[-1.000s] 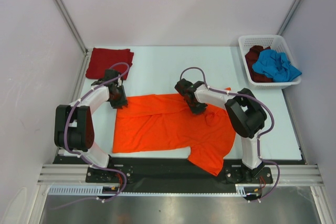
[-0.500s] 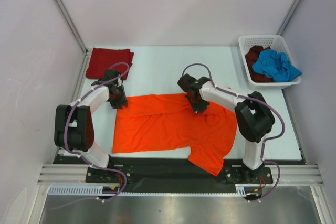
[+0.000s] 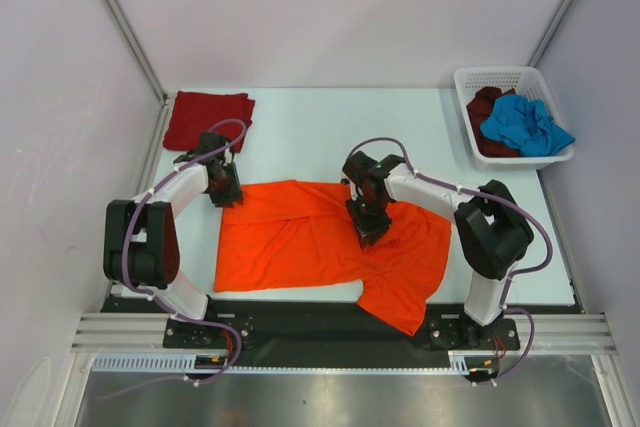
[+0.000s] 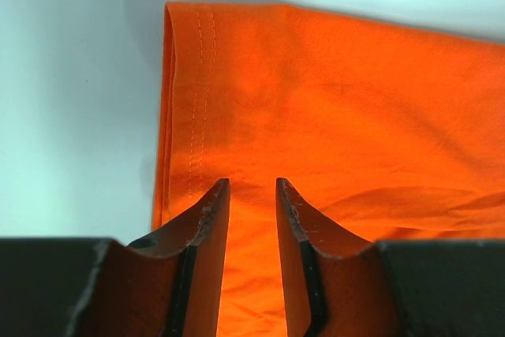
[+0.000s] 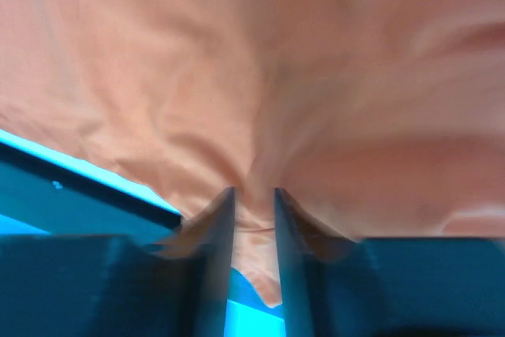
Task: Fold and stack the t-shirts
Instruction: Fold the tshirt
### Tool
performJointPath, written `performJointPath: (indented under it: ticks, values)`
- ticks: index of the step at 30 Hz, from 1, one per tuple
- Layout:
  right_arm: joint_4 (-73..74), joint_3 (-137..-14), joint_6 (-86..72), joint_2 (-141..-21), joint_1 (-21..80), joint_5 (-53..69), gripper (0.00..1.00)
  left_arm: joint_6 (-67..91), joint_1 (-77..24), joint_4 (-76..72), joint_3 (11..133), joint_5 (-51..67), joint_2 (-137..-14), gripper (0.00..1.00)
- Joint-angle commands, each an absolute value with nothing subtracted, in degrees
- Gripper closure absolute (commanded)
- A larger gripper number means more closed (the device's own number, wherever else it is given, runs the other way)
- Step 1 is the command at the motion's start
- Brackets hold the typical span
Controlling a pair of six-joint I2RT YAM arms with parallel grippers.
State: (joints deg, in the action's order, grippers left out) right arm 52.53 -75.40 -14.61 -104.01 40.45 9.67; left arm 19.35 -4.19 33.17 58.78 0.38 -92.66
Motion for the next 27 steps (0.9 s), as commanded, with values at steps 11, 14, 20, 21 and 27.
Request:
performJointPath:
  ticks: [11, 14, 20, 21, 27]
  values:
    - [50.01, -77.17, -21.62, -92.90, 26.21, 10.20, 0.47, 18.28, -4.48, 32.61, 59.24, 0.88, -90.97, 0.64]
    - [47.56, -77.43, -23.03, -93.25, 19.00, 8.35, 0.51, 18.28, -4.48, 32.52, 59.24, 1.23, -91.05, 0.64]
    - [40.08, -82.08, -20.40, -102.11, 12.92, 1.85, 0.48, 18.72, -4.48, 31.64, 58.54, 2.46, -90.88, 0.65]
    - [39.82, -83.05, -19.87, -103.69, 12.83, 0.45, 0.46, 18.81, -4.48, 31.55, 58.45, 2.46, -90.88, 0.65]
    - [37.98, -89.73, -18.37, -114.25, 11.43, 0.09, 0.41, 18.37, -4.40, 31.64, 58.97, 2.46, -90.96, 0.64]
